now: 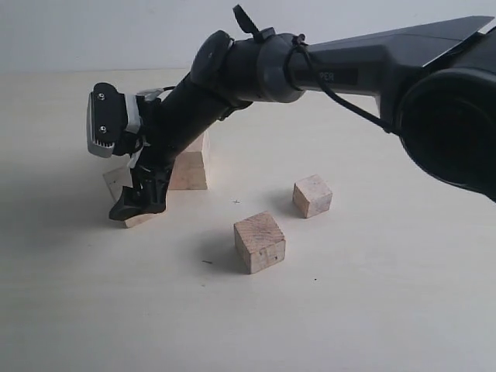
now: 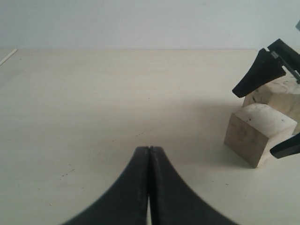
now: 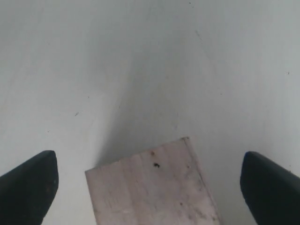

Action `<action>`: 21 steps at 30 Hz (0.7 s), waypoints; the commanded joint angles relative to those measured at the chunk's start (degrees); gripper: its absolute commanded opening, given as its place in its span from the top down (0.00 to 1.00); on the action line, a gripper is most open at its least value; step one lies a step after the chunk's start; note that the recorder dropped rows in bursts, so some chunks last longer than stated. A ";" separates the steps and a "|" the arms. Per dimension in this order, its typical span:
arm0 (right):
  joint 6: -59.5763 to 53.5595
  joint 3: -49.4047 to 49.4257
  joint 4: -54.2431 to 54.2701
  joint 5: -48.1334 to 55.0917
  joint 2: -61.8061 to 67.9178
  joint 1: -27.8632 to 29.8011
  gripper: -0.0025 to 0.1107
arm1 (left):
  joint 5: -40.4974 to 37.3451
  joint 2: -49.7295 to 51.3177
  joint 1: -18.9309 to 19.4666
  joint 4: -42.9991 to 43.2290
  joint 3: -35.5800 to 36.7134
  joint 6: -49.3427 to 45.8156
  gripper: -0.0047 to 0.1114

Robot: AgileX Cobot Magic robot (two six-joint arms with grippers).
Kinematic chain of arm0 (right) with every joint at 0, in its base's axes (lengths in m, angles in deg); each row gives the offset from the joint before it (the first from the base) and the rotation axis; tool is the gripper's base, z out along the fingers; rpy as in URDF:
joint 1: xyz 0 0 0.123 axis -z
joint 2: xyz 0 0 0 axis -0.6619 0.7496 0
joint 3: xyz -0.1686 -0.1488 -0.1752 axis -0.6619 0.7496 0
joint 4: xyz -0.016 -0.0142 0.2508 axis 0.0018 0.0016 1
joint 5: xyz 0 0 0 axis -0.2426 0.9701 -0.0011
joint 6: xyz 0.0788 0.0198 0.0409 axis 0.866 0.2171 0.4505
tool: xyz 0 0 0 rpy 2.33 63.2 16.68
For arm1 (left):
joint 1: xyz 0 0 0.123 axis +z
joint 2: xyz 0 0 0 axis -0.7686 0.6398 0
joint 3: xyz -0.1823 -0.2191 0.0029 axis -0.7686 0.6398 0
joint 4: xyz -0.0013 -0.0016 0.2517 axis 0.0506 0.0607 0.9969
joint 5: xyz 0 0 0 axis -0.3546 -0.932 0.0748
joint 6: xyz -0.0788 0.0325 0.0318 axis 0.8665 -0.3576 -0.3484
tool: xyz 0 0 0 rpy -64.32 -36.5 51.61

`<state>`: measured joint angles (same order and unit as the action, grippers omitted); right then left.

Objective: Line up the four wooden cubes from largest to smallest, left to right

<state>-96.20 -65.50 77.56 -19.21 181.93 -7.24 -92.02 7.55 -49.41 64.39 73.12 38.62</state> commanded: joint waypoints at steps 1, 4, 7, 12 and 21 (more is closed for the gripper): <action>0.05 -0.31 1.19 -1.62 1.18 0.42 0.05 | 0.60 -0.35 -0.31 0.10 0.15 0.39 0.96; 0.05 -0.31 1.08 -1.75 2.20 0.45 0.05 | 0.60 -0.35 -0.31 0.10 0.15 0.39 0.96; 0.05 -0.31 0.18 -1.75 2.39 0.45 0.10 | 0.60 -0.35 -0.31 0.10 0.15 0.39 0.96; 0.05 -0.31 0.15 -1.83 2.39 0.45 0.52 | 0.60 -0.35 -0.31 0.10 0.15 0.39 0.96; 0.05 -0.31 3.80 2.65 -0.25 -0.19 0.93 | 0.60 -0.35 -0.31 0.10 0.15 0.39 0.96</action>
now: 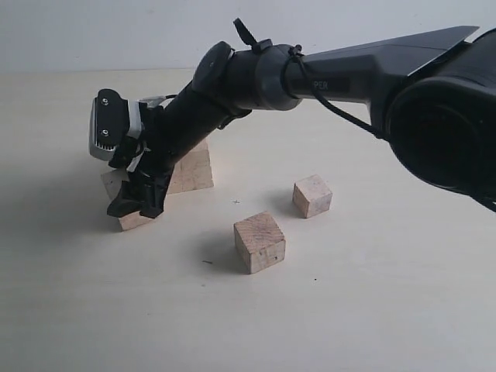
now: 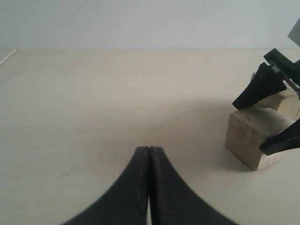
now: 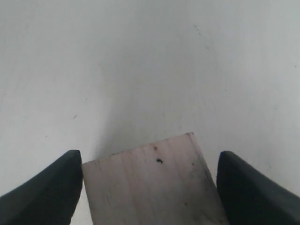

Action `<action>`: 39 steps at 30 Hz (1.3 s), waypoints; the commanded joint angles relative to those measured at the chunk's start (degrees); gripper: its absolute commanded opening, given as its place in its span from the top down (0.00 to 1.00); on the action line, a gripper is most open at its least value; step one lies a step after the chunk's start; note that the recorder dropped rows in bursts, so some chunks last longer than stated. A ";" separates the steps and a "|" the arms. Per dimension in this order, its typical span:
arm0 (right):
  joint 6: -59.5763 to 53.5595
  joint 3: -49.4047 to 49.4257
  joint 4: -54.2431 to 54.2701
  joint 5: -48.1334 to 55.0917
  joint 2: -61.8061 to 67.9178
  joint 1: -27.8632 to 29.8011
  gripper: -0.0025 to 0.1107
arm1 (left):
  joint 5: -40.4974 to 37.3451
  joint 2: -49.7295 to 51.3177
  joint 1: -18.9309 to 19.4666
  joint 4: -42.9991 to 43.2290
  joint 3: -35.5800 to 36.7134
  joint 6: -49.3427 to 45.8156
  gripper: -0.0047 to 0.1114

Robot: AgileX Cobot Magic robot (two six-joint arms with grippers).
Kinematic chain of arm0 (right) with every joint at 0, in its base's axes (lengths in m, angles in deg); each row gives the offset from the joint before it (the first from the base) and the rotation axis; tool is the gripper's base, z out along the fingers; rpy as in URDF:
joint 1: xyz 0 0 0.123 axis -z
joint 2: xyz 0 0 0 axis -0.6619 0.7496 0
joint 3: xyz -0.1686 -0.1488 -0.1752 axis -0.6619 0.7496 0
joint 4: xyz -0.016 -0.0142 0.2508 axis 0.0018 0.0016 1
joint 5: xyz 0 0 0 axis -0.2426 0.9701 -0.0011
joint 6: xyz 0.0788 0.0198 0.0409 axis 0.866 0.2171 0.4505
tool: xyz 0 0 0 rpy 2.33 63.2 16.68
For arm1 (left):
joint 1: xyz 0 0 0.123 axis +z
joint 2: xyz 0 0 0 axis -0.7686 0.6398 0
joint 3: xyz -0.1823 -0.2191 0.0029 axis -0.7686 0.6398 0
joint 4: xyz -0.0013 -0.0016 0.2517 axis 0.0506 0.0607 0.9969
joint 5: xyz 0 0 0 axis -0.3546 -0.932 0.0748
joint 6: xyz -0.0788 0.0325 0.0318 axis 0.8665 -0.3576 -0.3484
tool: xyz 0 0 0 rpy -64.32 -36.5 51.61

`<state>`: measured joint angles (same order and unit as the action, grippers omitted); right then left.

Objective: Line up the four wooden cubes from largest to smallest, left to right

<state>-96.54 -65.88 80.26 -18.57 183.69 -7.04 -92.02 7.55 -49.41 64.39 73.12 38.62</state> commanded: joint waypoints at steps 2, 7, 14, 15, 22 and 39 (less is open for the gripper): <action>0.39 0.08 1.11 2.01 -3.93 -0.38 0.93 | 0.60 -0.35 -0.31 0.10 0.15 0.39 0.96; 2.46 0.08 0.86 2.01 -9.07 -0.38 0.93 | 0.60 -0.35 -0.31 0.10 0.15 0.39 0.96; 8.03 0.08 -7.75 -0.53 -14.75 1.43 0.96 | 0.60 -0.35 -0.31 0.10 0.15 0.39 0.96; 9.91 0.08 -9.33 -0.97 -15.37 2.30 0.97 | 0.60 -0.35 -0.31 0.10 0.15 0.39 0.96; 16.05 0.08 -14.32 -1.37 -17.82 10.89 0.98 | 0.60 -0.35 -0.31 0.10 0.15 0.39 0.96; 16.47 0.08 -18.77 4.01 -10.84 17.18 0.98 | 0.60 -0.35 -0.31 0.10 0.15 0.39 0.96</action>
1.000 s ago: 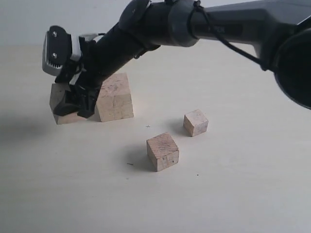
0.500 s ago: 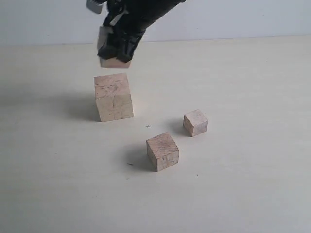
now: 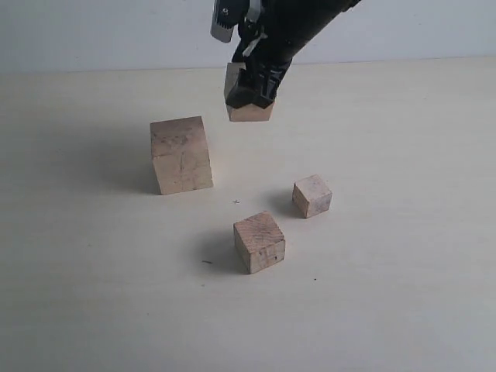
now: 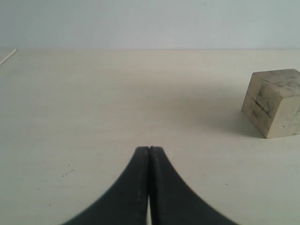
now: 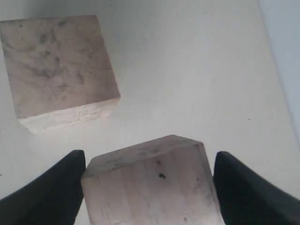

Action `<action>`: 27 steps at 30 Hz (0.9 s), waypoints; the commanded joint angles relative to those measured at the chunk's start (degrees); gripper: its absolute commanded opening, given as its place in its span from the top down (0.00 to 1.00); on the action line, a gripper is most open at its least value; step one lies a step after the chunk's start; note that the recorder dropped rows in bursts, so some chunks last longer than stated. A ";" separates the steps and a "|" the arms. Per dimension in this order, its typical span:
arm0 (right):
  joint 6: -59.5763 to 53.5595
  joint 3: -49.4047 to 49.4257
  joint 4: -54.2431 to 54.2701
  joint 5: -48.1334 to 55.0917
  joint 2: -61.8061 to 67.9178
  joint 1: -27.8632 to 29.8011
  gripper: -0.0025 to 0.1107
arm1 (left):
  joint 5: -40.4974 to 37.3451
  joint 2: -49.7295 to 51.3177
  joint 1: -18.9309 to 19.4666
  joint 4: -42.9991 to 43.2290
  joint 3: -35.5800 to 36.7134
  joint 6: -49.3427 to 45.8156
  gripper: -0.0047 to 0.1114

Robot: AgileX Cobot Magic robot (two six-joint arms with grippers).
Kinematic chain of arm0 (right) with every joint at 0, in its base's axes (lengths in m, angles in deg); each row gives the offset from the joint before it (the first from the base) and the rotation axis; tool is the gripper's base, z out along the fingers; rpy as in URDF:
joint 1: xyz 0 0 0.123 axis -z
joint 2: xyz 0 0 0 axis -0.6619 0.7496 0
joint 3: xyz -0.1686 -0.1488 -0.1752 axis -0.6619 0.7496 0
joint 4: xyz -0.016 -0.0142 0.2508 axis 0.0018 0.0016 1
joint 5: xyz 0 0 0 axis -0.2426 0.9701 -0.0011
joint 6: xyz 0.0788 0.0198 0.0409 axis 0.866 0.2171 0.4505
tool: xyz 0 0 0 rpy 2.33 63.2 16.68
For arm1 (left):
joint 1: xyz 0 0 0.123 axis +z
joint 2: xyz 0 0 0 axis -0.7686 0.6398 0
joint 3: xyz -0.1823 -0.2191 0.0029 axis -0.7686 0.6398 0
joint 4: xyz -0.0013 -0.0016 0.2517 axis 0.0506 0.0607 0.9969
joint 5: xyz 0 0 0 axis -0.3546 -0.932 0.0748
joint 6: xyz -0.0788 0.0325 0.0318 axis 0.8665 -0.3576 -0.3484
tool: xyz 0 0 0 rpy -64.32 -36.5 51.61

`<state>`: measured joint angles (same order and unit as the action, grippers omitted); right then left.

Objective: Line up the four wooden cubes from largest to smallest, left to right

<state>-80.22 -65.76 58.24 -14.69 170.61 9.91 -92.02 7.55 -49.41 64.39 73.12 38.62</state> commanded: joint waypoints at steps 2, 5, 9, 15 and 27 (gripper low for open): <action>0.15 -0.04 3.15 0.14 3.30 0.23 0.98 | 0.60 -0.35 -0.31 0.10 0.15 0.39 0.96; 0.15 -0.04 3.05 0.14 4.49 0.23 0.98 | 0.60 -0.35 -0.31 0.10 0.15 0.39 0.96; 0.15 -0.04 5.11 1.63 5.93 0.23 0.98 | 0.60 -0.35 -0.31 0.10 0.15 0.39 0.96; -4.48 -0.04 7.32 4.81 6.41 0.23 0.88 | 0.60 -0.35 -0.31 0.10 0.15 0.39 0.96; -4.48 -0.04 9.59 6.89 8.90 0.23 0.50 | 0.60 -0.35 -0.31 0.10 0.15 0.39 0.96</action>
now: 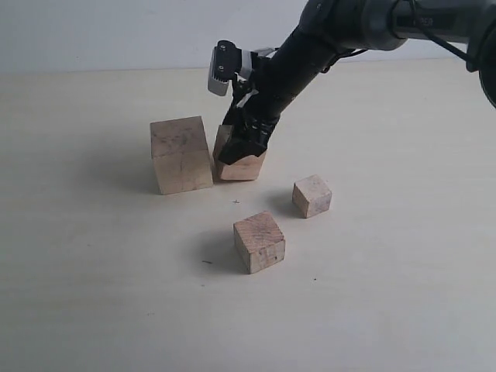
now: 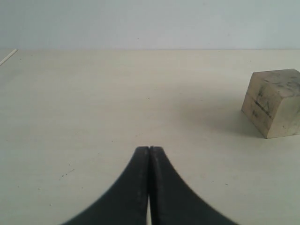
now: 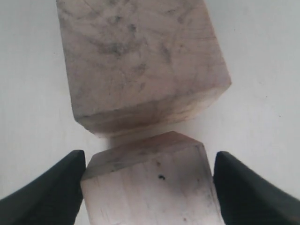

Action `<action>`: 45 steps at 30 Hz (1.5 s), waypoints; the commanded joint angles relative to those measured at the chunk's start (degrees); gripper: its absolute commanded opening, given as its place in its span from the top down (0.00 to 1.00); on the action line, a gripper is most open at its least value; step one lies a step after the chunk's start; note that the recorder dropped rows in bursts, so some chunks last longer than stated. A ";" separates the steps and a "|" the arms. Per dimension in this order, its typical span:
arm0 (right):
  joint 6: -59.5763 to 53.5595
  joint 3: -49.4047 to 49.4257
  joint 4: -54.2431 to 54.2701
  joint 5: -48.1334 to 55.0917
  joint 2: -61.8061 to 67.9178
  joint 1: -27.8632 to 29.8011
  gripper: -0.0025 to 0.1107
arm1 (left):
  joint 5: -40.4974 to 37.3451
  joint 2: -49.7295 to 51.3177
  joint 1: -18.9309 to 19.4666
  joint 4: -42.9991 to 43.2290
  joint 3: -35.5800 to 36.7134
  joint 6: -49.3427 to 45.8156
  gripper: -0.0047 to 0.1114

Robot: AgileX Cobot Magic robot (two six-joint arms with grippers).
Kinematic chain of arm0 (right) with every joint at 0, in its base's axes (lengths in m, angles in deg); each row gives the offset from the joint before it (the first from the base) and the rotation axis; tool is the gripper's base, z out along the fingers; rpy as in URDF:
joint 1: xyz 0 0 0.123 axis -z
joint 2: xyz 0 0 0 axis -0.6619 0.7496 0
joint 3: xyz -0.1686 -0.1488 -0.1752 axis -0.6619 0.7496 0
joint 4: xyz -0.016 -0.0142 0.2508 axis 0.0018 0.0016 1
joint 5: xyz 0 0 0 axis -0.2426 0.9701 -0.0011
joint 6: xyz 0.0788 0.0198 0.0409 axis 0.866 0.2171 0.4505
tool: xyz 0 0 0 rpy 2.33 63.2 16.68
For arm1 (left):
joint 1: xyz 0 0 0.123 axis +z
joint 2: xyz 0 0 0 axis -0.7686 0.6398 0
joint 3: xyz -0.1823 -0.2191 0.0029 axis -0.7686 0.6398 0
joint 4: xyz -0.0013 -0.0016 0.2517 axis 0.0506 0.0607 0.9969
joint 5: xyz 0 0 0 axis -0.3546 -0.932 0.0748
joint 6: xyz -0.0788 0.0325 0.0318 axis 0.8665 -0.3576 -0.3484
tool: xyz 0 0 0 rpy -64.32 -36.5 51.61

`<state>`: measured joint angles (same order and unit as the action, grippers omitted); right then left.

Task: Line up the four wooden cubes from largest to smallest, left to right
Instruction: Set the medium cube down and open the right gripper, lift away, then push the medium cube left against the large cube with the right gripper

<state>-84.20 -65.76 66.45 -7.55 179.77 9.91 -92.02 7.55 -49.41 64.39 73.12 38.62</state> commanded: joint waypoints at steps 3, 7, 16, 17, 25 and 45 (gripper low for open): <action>-0.50 -0.04 1.49 -1.10 -0.25 0.23 0.40 | 0.60 -0.35 -0.31 0.10 0.15 0.39 0.96; 0.03 -0.04 2.72 -1.21 -0.25 0.23 0.28 | 0.60 -0.35 -0.31 0.10 0.15 0.39 0.96; 0.14 -0.04 3.66 0.51 -2.27 0.23 0.24 | 0.60 -0.35 -0.31 0.10 0.15 0.39 0.96; 0.49 -0.04 3.27 0.60 -2.79 0.23 0.24 | 0.60 -0.35 -0.31 0.10 0.15 0.39 0.96; 36.80 -0.04 -24.05 -11.10 -7.17 0.23 0.27 | 0.60 -0.35 -0.31 0.10 0.15 0.39 0.96; 57.48 -0.04 -26.16 -5.03 -1.25 0.23 0.65 | 0.60 -0.35 -0.31 0.10 0.15 0.39 0.96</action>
<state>-26.96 -65.76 37.00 -14.21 178.83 9.91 -92.02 7.55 -49.41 64.39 73.12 38.62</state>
